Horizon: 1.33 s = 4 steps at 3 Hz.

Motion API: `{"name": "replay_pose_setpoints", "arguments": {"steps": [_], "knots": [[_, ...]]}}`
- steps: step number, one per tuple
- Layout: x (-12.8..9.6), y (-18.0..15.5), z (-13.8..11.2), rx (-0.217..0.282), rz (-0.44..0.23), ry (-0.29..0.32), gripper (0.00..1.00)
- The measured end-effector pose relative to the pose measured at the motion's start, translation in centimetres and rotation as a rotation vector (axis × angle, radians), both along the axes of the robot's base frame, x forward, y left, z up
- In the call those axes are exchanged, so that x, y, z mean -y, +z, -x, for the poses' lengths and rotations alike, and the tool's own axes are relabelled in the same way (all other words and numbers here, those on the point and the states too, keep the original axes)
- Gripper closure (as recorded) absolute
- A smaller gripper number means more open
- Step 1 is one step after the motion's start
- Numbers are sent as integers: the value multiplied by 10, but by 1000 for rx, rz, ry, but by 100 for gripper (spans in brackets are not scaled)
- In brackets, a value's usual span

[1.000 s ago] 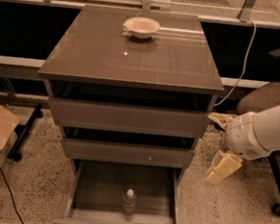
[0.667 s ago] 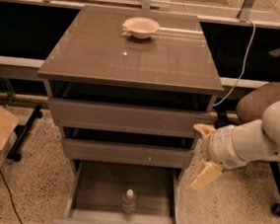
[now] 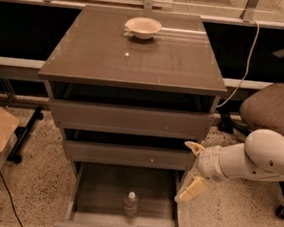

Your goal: Pick water bottle from bottom drawer and place on counter

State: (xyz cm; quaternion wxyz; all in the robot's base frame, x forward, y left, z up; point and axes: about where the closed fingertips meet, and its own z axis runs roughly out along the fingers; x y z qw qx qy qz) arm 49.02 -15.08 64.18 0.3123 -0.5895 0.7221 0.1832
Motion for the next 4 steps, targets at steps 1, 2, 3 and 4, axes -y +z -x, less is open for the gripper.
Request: {"name": "replay_pose_setpoints", "arguments": {"steps": [1,2,3,4], "knots": [[0,0,0,0,0,0,0],[-9,-17,-2,-17,7,-6,0],[-25,-44,-10,-14,-26,7,0],[-41,-87,-16,-33,-56,27,0]]}}
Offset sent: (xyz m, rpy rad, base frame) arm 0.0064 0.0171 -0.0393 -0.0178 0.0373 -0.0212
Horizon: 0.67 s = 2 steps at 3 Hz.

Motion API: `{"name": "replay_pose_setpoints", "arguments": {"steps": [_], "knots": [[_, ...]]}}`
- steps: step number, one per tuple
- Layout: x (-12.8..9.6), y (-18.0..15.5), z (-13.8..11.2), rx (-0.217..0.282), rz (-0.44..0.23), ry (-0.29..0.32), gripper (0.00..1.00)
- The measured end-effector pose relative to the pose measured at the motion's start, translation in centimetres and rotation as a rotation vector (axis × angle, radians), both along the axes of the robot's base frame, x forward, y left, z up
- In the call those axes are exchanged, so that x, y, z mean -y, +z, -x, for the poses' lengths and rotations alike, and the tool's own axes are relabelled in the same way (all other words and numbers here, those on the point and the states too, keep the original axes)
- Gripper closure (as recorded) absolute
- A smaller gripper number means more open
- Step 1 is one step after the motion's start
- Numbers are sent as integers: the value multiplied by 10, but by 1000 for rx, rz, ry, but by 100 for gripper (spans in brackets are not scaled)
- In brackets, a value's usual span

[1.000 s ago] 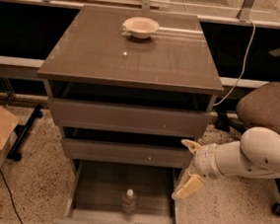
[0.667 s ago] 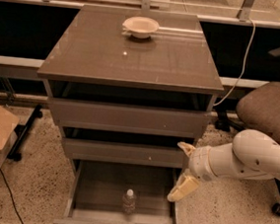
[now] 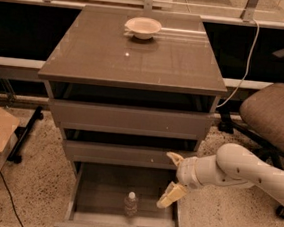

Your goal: Pick water bottle from bottom drawer and place on counter

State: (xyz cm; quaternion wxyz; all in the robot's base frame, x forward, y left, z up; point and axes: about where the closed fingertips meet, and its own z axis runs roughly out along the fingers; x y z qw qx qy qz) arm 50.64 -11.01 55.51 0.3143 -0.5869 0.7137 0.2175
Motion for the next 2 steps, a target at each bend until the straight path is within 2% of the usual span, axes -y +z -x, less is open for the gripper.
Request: {"name": "replay_pose_setpoints", "arguments": {"steps": [2], "knots": [[-15,-83,-8,-38,-52,-7,0]]}}
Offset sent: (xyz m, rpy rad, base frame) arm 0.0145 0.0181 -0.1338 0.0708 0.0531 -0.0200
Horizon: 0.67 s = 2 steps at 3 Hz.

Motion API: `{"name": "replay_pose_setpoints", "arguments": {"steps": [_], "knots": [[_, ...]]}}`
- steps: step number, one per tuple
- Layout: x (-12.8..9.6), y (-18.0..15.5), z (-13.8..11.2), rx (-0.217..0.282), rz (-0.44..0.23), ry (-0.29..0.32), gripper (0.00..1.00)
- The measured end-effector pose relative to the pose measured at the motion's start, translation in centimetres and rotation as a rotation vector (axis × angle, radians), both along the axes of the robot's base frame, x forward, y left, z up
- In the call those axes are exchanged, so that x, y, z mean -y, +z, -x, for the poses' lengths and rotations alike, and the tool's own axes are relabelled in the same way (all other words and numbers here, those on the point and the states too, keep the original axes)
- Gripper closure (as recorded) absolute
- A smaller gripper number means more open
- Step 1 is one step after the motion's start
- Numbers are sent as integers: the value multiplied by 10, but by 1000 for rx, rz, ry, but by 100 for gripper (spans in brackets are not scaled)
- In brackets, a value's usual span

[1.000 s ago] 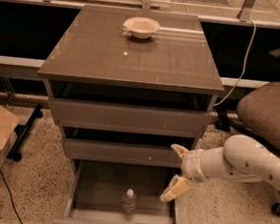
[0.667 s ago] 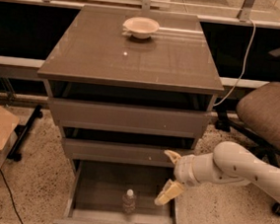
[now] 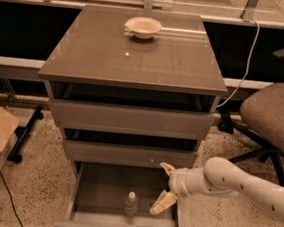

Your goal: Pick water bottle from bottom drawer and place on counter

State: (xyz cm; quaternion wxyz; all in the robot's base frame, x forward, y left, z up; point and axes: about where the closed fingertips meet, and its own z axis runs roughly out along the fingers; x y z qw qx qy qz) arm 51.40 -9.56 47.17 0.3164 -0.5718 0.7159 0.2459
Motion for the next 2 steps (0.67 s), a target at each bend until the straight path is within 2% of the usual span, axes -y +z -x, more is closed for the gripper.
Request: {"name": "replay_pose_setpoints", "arguments": {"steps": [1,2], "knots": [[-6,-38,-3,-32,-29,-4,0],[-10,-84,-1,-88,-82,-24,0]]}}
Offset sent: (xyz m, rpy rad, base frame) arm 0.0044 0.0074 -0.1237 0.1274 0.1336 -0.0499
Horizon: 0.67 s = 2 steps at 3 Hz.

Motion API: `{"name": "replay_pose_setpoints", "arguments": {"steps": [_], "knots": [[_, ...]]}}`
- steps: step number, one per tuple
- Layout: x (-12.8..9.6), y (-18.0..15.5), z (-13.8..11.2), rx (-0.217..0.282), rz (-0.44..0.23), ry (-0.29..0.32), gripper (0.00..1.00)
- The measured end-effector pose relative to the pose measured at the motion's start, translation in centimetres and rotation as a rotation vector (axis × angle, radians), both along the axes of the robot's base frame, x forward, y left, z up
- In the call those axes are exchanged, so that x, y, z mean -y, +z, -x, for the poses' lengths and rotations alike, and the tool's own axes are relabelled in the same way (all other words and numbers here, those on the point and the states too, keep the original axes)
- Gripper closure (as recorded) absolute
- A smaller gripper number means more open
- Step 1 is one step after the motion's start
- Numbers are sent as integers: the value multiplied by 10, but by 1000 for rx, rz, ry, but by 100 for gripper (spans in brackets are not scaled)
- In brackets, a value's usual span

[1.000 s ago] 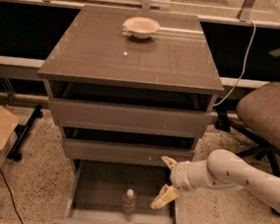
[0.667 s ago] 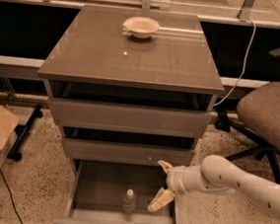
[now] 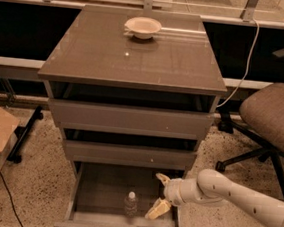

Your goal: Pick water bottle from bottom drawer and place on counter

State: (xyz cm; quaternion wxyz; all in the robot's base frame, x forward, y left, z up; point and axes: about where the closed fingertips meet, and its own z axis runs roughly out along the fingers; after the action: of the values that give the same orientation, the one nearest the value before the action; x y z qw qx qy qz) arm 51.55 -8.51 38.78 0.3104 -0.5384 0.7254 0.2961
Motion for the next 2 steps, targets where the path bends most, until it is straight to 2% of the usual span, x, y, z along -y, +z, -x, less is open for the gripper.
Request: {"name": "replay_pose_setpoints", "arguments": {"steps": [1,2], "knots": [[-4,-6,-2,2,-5,-1,0],[-19,-32,-15,24,-15,-6,0]]}}
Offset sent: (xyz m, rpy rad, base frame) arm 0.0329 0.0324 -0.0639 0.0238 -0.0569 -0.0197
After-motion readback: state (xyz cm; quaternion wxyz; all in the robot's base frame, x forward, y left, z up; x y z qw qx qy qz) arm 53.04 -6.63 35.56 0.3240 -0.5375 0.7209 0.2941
